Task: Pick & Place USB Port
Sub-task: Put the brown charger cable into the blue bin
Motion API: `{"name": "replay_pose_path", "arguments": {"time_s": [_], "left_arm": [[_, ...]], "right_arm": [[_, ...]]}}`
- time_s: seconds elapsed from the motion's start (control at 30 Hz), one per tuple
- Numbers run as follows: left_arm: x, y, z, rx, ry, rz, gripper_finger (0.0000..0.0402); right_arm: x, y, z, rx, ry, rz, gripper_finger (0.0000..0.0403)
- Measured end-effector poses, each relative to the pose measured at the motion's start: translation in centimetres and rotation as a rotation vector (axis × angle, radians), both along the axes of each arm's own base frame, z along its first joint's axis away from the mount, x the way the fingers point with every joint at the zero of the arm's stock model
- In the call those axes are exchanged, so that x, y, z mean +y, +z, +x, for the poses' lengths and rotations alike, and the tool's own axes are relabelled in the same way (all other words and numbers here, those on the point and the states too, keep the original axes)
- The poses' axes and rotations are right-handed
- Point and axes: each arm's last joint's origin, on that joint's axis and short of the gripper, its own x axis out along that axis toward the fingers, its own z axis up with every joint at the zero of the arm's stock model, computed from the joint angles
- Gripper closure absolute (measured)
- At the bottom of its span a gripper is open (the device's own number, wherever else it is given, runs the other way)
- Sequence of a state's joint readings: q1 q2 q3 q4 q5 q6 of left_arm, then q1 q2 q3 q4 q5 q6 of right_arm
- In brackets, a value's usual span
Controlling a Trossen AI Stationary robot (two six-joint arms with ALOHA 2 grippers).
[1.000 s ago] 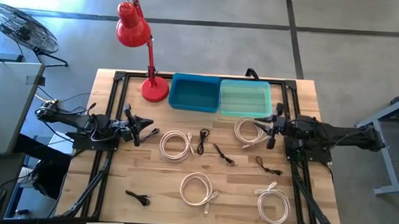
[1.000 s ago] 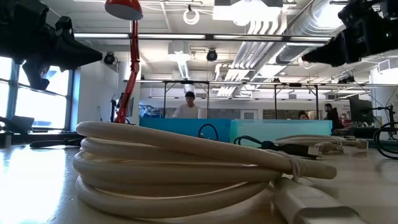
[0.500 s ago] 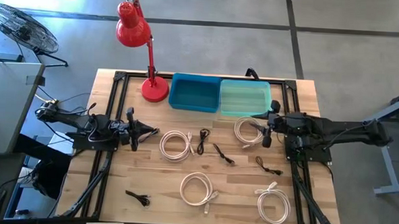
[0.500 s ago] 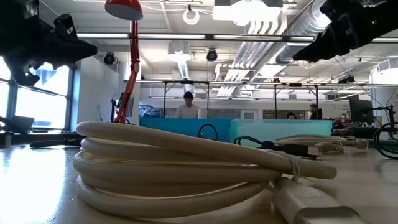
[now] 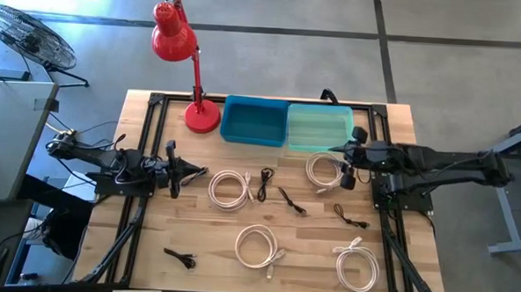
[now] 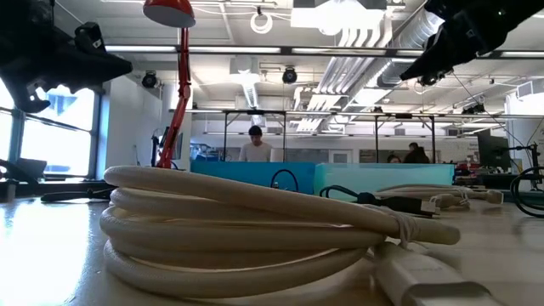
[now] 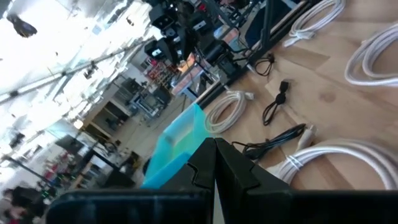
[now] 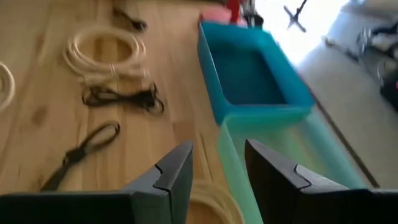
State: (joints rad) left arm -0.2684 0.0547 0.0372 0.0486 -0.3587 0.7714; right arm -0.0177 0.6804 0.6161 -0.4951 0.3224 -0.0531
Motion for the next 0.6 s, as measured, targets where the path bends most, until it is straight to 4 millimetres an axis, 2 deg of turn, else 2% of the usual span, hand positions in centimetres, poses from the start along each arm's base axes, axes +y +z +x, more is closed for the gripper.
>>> {"name": "replay_pose_path", "arguments": {"time_s": [0.2,0.33,0.6], "left_arm": [[0.3,0.0,0.0,-0.012,0.105,-0.097,0.04],[0.4,0.0,-0.1,-0.016,0.148,-0.1,0.0395],[0.5,0.0,-0.1,-0.018,0.171,-0.101,0.0344]], "right_arm": [[0.0,0.3,0.7,0.212,-0.099,0.136,0.0265],[0.2,-1.0,1.7,0.329,-0.13,0.251,0.0261],[0.6,-4.5,4.1,0.555,-0.114,0.417,0.0227]]}}
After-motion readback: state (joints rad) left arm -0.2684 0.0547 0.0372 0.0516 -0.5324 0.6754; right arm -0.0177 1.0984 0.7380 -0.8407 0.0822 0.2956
